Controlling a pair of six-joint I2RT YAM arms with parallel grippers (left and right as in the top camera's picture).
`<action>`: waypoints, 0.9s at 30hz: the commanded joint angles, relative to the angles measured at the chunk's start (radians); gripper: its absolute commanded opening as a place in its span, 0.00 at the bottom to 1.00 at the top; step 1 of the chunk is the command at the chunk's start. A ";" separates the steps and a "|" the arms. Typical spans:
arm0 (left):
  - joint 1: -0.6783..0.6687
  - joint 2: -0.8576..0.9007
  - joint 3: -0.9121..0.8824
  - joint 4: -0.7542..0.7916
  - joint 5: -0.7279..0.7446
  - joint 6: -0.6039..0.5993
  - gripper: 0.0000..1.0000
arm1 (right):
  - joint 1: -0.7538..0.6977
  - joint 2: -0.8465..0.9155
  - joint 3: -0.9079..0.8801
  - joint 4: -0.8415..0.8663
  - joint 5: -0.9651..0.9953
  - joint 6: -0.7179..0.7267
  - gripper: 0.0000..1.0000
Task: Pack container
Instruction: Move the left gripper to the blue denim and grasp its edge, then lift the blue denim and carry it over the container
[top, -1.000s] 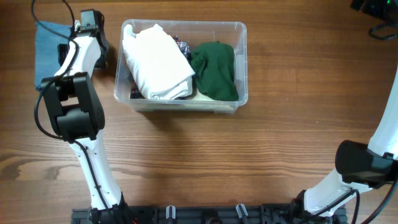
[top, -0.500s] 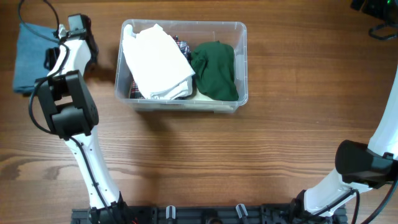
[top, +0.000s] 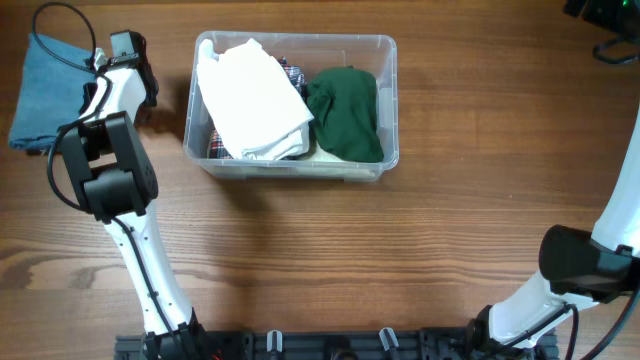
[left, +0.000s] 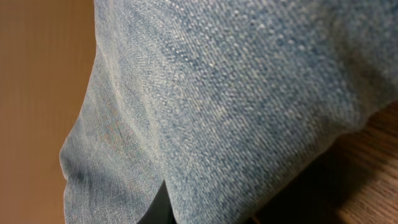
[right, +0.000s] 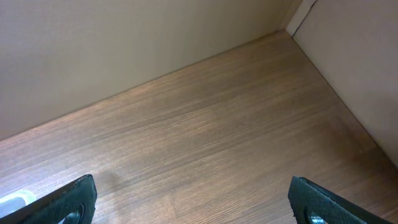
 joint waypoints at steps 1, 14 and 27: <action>0.008 -0.017 -0.042 -0.054 0.100 -0.076 0.04 | 0.002 0.003 -0.002 0.003 0.010 0.019 1.00; 0.000 -0.454 -0.042 -0.361 0.721 -0.207 0.04 | 0.002 0.003 -0.002 0.003 0.011 0.020 1.00; -0.002 -0.769 0.014 -0.466 1.082 -0.201 0.04 | 0.002 0.003 -0.002 0.003 0.010 0.020 1.00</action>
